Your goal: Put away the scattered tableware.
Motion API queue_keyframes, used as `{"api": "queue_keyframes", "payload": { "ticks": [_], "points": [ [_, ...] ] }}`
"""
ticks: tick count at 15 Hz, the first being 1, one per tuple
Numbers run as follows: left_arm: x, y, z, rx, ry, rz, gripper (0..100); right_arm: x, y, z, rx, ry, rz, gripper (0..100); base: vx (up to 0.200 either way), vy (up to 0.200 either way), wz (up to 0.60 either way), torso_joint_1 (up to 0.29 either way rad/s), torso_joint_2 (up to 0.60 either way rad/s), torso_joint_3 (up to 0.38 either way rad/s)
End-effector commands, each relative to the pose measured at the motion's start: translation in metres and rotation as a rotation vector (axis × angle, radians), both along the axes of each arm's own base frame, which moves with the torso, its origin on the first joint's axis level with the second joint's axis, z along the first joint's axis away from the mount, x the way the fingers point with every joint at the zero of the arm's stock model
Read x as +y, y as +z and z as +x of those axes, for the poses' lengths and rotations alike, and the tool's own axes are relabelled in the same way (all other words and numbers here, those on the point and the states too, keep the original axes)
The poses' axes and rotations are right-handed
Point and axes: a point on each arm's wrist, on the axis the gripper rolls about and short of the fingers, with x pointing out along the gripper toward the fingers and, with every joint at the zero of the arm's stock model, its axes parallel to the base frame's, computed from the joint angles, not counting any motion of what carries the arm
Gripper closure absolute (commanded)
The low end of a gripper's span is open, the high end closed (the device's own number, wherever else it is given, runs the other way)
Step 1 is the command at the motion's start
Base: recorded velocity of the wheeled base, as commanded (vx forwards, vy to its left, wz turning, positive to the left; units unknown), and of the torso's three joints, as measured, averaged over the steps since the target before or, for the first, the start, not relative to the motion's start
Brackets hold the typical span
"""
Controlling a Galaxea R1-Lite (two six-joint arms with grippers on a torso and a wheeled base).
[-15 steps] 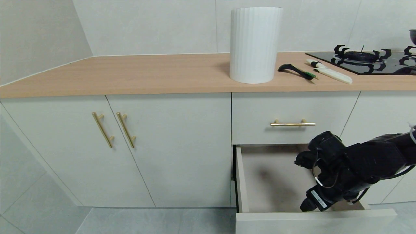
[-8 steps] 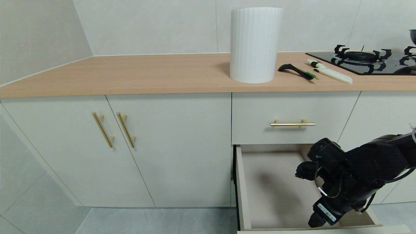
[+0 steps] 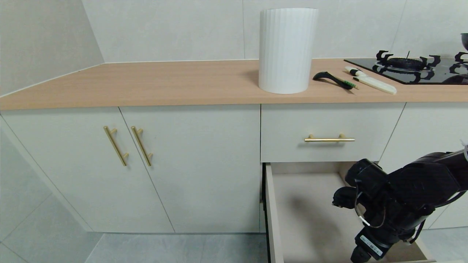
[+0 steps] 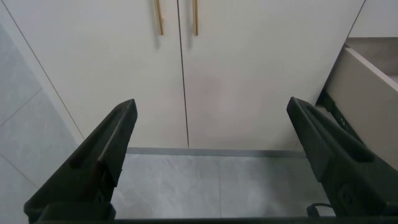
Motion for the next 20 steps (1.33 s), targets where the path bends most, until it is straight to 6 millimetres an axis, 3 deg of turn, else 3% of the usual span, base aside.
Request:
{"api": "queue_keyframes", "payload": {
  "ticks": [1, 8, 14, 20],
  "points": [
    [0.000, 0.000, 0.000, 0.000, 0.000, 0.000, 0, 0.002, 0.000, -0.003, 0.022, 0.013, -0.008, 0, 0.000, 0.000, 0.00, 0.000, 0.00, 0.000],
    [0.000, 0.000, 0.000, 0.000, 0.000, 0.000, 0, 0.006, 0.024, 0.013, -0.102, -0.087, 0.066, 0, 0.000, 0.000, 0.00, 0.000, 0.00, 0.000],
    [0.000, 0.000, 0.000, 0.000, 0.000, 0.000, 0, -0.004, 0.064, 0.042, -0.463, -0.342, 0.316, 0, 0.000, 0.000, 0.00, 0.000, 0.00, 0.000],
    [0.000, 0.000, 0.000, 0.000, 0.000, 0.000, 0, -0.009, 0.088, 0.037, -0.638, -0.339, 0.413, 0, 0.000, 0.000, 0.00, 0.000, 0.00, 0.000]
  ]
}}
